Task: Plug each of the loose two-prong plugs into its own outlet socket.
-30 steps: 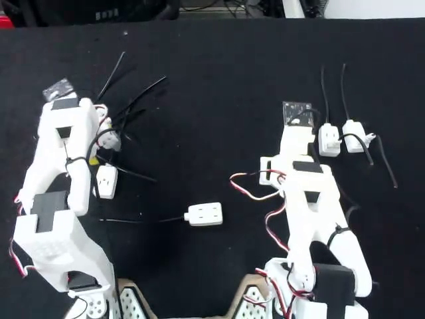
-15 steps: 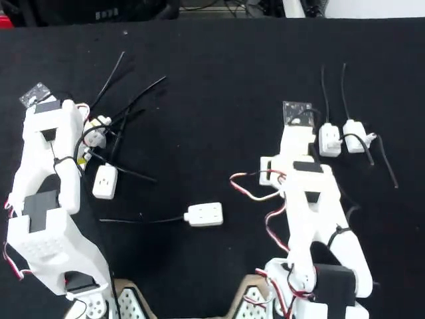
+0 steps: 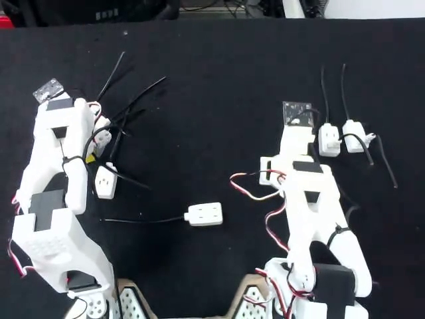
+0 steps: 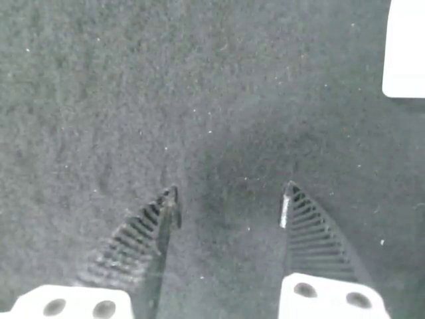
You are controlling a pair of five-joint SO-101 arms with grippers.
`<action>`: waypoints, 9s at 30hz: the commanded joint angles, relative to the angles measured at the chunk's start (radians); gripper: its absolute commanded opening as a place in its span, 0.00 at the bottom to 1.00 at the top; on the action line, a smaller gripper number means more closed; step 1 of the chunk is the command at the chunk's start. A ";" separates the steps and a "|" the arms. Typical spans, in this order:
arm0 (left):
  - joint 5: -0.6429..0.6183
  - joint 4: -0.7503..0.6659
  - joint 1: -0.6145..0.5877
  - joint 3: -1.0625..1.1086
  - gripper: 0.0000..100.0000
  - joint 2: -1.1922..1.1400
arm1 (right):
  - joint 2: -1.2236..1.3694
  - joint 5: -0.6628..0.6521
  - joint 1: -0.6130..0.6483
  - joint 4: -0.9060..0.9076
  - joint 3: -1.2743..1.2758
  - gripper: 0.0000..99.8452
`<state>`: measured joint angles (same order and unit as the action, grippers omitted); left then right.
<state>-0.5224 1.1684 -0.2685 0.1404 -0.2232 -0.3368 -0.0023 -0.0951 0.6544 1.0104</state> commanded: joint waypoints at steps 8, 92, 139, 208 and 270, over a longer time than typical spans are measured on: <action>0.012 0.038 -0.019 -0.024 0.23 0.012 | -0.042 0.006 -0.017 0.014 -0.053 0.23; 0.509 -0.269 0.002 0.739 0.24 0.727 | -0.041 0.316 0.631 -0.152 0.012 0.23; 0.351 -0.511 -0.005 0.931 0.24 0.726 | -0.110 -0.750 0.344 0.835 -0.645 0.01; 0.353 -0.517 -0.004 0.947 0.24 0.733 | 0.016 -0.496 0.238 0.184 -0.004 0.01; 0.482 -0.235 0.354 1.481 0.24 2.045 | -0.483 -0.193 0.858 0.265 -0.101 0.01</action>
<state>-0.0591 0.9306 0.0921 1.6318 1.8251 -0.7833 -0.1573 0.7994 0.9152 0.9935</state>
